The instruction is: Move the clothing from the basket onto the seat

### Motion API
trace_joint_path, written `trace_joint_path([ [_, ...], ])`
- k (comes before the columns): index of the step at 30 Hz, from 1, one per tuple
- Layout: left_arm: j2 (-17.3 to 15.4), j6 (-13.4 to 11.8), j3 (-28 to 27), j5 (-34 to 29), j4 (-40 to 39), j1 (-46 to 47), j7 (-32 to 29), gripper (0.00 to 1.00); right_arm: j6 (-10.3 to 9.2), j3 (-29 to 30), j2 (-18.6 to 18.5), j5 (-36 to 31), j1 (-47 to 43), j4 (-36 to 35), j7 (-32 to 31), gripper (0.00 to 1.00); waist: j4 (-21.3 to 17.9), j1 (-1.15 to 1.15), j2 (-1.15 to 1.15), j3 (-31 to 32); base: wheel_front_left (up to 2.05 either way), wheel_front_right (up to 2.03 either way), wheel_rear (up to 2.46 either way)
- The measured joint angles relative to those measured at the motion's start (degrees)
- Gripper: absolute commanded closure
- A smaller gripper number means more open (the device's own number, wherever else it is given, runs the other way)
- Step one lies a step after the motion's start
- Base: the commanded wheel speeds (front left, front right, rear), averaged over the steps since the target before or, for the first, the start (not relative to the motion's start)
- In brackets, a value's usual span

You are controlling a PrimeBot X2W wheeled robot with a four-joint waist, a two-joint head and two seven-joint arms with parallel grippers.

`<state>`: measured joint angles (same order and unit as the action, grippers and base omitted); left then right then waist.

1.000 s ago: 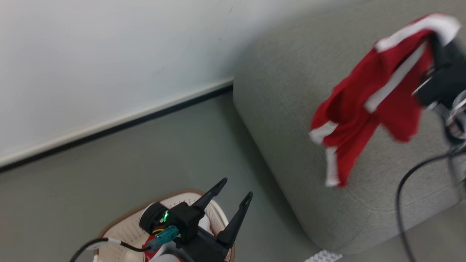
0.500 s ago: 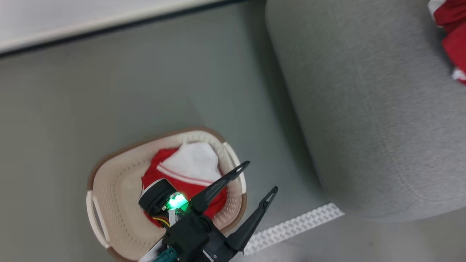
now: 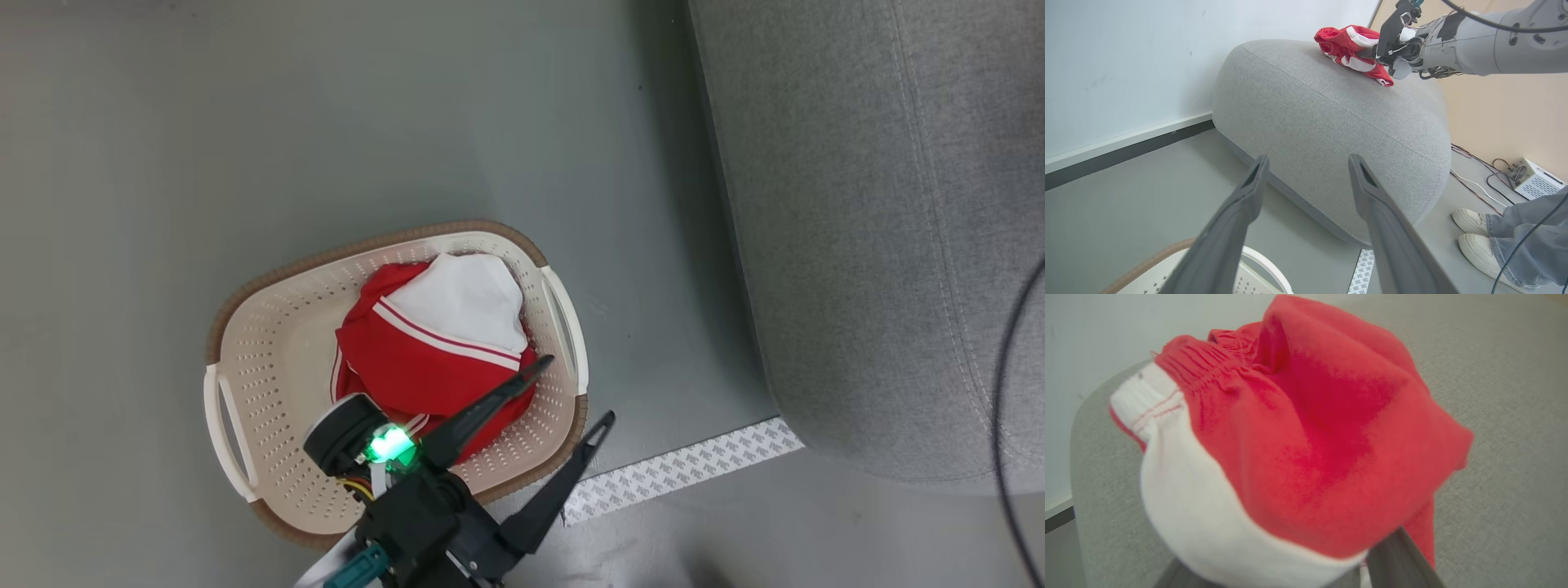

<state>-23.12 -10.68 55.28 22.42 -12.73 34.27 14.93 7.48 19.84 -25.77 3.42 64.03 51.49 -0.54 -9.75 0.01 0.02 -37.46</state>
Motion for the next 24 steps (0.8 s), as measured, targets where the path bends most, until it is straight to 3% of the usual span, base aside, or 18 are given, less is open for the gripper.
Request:
trace_joint_path([
  [3, 0.0, 0.0, -0.9, 0.8, 1.5, -0.2, 0.0, 0.0, 0.0, -2.8, 1.9, -1.7, -0.4, 1.4, 1.3, 0.0, 0.1, 0.0, -0.01, 1.3, 0.0, 0.0, 0.0],
  [14, 3.7, 0.0, -4.1, 3.8, 6.6, -7.3, 0.1, 0.0, 0.01, -12.5, 1.4, -2.2, -10.4, 0.9, 1.2, 0.0, 0.2, -0.02, -0.02, 10.7, 0.0, 0.0, 0.0],
  [24, 7.0, 0.0, -15.6, 6.6, 11.7, -22.0, 0.1, 0.0, 0.0, -18.8, 1.4, 3.3, -28.7, -11.5, -0.3, 0.0, 1.3, -0.03, -0.03, 24.8, 0.0, 0.0, 0.0],
])
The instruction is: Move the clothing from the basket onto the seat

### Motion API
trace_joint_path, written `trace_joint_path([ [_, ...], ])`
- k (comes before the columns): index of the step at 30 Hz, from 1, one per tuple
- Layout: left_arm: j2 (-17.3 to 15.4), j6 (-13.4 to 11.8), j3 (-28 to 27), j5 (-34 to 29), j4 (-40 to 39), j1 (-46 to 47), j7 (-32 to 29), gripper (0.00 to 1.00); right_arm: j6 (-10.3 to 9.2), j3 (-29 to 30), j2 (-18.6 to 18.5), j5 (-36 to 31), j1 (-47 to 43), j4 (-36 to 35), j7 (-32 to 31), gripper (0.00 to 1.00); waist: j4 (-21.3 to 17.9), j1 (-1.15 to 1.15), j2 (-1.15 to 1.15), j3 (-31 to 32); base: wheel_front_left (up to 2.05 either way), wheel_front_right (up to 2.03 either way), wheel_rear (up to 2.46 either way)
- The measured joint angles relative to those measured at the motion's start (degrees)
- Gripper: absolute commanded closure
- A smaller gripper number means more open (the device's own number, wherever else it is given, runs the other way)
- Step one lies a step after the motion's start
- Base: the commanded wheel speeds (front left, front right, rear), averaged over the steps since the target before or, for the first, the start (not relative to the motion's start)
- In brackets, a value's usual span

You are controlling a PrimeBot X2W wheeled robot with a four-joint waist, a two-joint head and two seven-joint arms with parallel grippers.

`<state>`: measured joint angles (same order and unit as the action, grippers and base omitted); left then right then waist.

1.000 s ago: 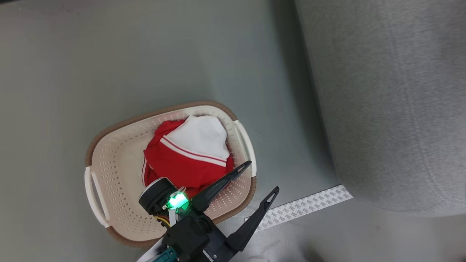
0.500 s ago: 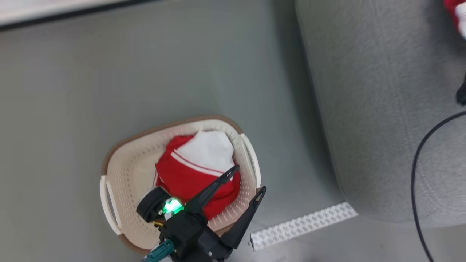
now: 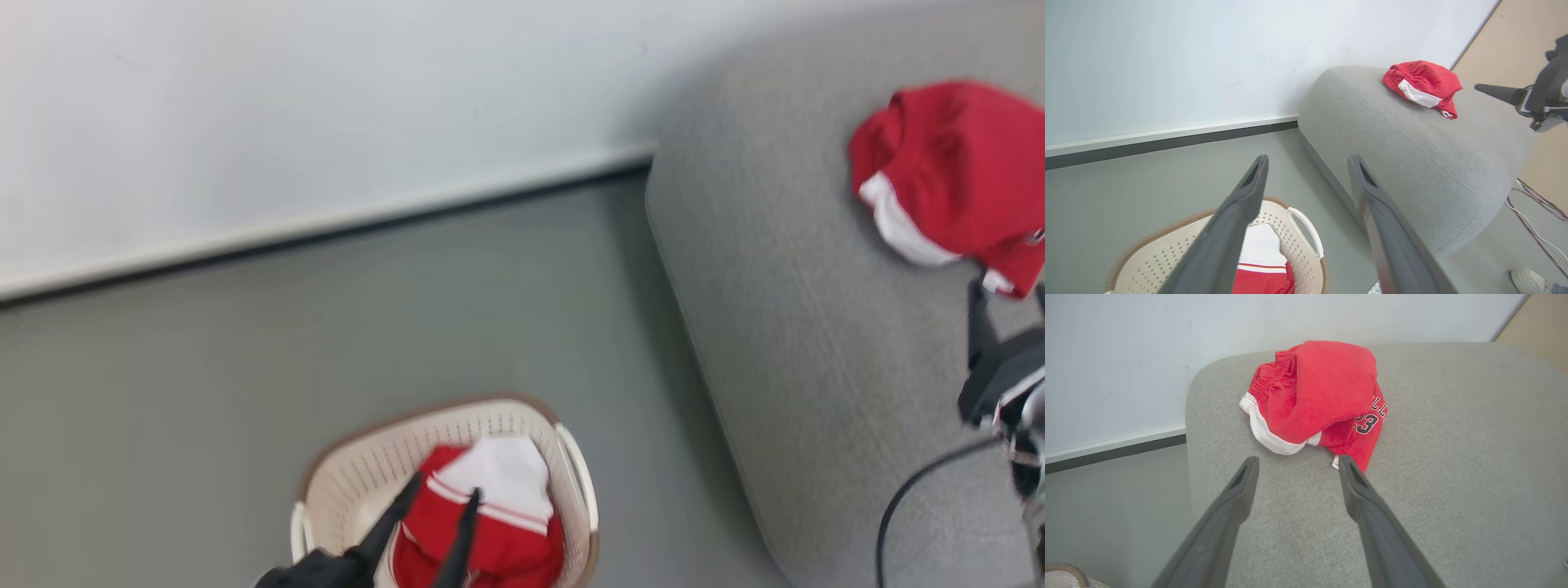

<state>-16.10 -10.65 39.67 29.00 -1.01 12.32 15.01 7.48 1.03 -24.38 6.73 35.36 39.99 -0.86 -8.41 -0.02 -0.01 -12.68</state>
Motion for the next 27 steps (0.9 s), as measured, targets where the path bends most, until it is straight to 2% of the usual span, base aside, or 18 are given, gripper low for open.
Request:
trace_joint_path([
  [6, 2.3, 0.1, -8.6, -2.0, 1.5, -4.4, 0.0, 0.0, 0.0, -0.3, 2.3, 0.0, -14.0, -14.6, -2.3, 0.0, 1.7, -0.01, 0.0, 8.2, 0.0, 0.0, 0.0],
  [10, 3.6, 0.3, -13.3, -3.8, 2.9, -6.1, 0.1, 0.0, 0.0, 0.8, 6.2, -1.0, -22.4, -25.0, -2.9, 0.0, 3.5, -0.01, 0.0, 12.5, 0.0, 0.0, 0.0],
  [15, 4.9, 0.3, -18.5, -4.8, 5.6, -8.0, 0.1, 0.0, 0.0, 2.9, 11.0, -1.6, -30.6, -34.9, 0.8, 0.0, 6.6, 0.0, 0.0, 15.8, 0.0, 0.0, 0.0],
  [20, 5.8, 0.9, -23.7, -5.7, 7.3, -9.9, 0.1, 0.0, 0.0, 3.1, 16.8, -1.6, -36.9, -39.7, 5.0, 0.0, 9.4, 0.01, 0.0, 18.1, 0.0, 0.0, 0.0],
  [27, 6.0, 3.2, -29.7, -7.8, 7.6, -14.7, 0.1, 0.0, 0.0, -3.6, 19.7, -1.7, -41.1, -40.5, 5.6, 0.0, 11.1, 0.01, 0.0, 20.3, 0.0, 0.0, 0.0],
])
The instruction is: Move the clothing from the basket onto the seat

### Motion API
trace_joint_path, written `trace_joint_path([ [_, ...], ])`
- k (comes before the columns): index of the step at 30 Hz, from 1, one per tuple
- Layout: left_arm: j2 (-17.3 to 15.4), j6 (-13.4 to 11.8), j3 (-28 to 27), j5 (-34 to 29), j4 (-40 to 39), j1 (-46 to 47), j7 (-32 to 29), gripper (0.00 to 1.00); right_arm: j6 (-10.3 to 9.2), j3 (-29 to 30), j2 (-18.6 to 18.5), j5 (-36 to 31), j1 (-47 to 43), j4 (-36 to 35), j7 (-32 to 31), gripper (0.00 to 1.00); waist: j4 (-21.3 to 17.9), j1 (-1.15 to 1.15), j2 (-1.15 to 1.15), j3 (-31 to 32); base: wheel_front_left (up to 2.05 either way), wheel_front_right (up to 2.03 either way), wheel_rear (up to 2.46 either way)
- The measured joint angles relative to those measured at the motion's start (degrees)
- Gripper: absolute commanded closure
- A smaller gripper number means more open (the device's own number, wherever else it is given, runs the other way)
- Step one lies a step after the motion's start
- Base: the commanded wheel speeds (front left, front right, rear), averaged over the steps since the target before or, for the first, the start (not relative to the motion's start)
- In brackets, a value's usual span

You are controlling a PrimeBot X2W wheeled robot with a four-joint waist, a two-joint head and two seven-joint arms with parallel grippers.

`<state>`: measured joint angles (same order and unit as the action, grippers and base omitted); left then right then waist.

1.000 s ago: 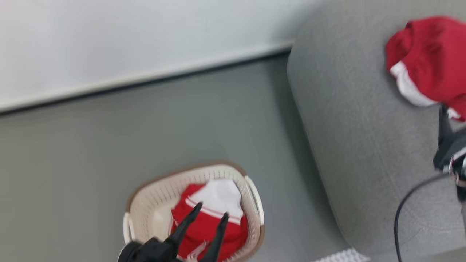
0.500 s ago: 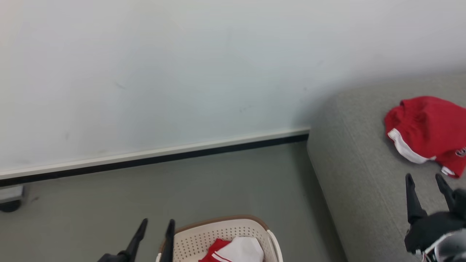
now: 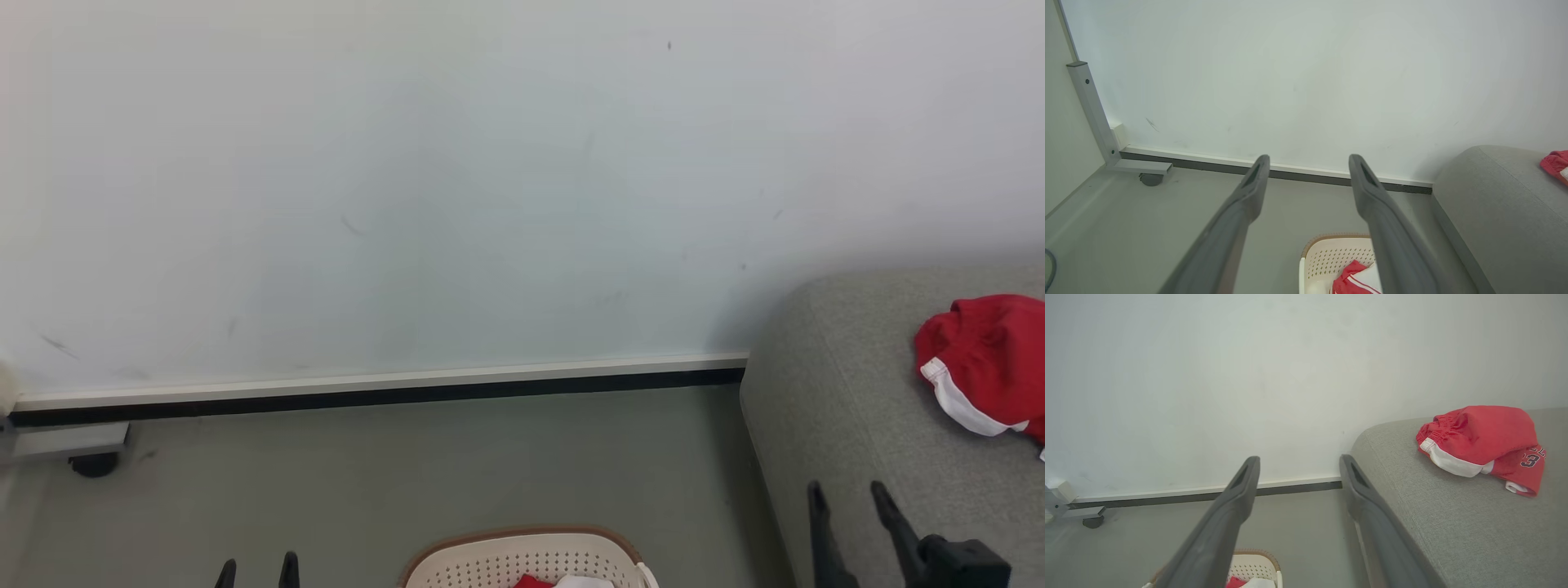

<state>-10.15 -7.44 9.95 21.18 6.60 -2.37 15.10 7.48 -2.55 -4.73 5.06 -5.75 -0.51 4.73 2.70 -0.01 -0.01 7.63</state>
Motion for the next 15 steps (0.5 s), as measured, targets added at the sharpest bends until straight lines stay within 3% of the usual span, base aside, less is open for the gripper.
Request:
trace_joint_path([
  [9, 0.0, 4.6, -2.8, -2.9, 1.2, -1.3, 0.0, 0.0, 0.0, -1.9, 1.5, -0.2, -0.8, 3.0, 1.0, 0.0, 2.2, 0.01, 0.01, 0.0, 0.0, 0.0, 0.0],
  [15, 1.2, 6.2, -3.8, -3.8, 2.2, -1.5, 0.0, 0.0, 0.0, -2.4, 1.8, -0.5, -1.0, 5.4, 1.9, 0.0, 4.0, 0.01, 0.01, 0.0, 0.0, 0.0, 0.0],
])
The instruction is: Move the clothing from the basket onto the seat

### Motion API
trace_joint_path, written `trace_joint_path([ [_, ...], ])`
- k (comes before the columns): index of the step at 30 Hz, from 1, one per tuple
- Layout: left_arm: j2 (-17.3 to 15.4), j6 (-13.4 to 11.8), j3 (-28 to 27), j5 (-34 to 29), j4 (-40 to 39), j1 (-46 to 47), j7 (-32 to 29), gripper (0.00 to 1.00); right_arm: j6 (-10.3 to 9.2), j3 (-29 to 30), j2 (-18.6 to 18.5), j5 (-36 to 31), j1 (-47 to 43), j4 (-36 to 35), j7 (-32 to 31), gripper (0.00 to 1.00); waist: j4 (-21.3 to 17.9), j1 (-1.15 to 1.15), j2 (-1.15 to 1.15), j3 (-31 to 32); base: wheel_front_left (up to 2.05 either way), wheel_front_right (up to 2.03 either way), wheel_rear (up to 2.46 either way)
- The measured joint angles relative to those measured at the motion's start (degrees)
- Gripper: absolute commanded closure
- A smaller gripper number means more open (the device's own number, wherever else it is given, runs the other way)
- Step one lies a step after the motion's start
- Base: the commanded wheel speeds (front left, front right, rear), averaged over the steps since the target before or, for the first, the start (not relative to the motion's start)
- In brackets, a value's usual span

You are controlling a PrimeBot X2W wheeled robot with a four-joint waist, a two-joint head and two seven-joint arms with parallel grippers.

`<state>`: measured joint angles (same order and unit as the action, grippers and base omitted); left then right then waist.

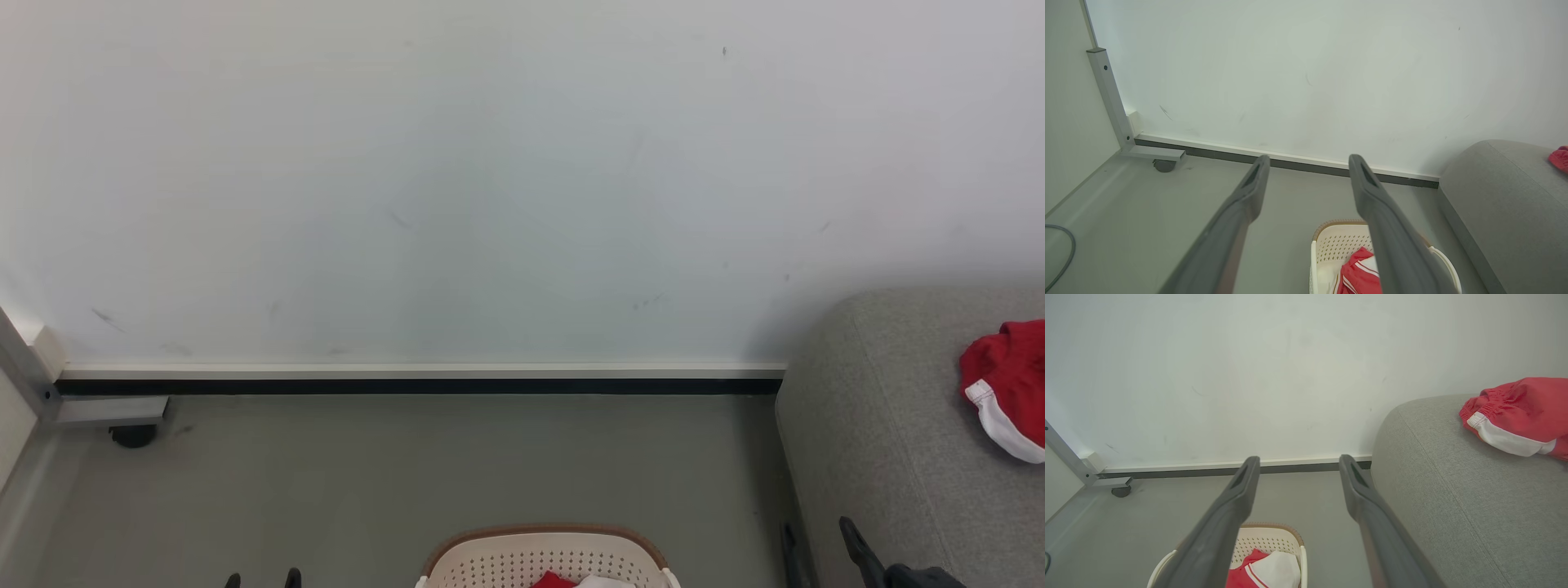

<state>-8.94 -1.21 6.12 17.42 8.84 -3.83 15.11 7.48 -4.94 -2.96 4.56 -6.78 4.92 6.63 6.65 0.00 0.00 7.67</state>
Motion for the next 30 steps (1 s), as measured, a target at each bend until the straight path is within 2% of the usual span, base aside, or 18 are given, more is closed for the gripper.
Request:
trace_joint_path([
  [17, 2.3, 1.7, -2.1, -3.3, 0.6, 0.0, 0.0, 0.0, 0.0, -0.1, 0.1, -0.6, 0.3, 1.3, 1.3, 0.0, 0.2, 0.0, 0.0, -1.1, 0.0, 0.0, 0.0],
  [26, 3.3, 3.2, -2.6, -3.9, 1.8, 0.3, 0.0, 0.0, 0.0, 0.0, 0.1, -0.6, 0.3, 0.7, 0.9, 0.0, -0.8, 0.0, 0.0, -1.5, 0.0, 0.0, 0.0],
  [30, 4.1, 3.8, -2.4, -3.8, 3.8, 0.3, 0.0, 0.0, 0.0, -1.8, 0.1, -1.2, 0.9, 0.1, 0.4, 0.0, -2.6, 0.0, 0.0, -2.0, 0.0, 0.0, 0.0],
])
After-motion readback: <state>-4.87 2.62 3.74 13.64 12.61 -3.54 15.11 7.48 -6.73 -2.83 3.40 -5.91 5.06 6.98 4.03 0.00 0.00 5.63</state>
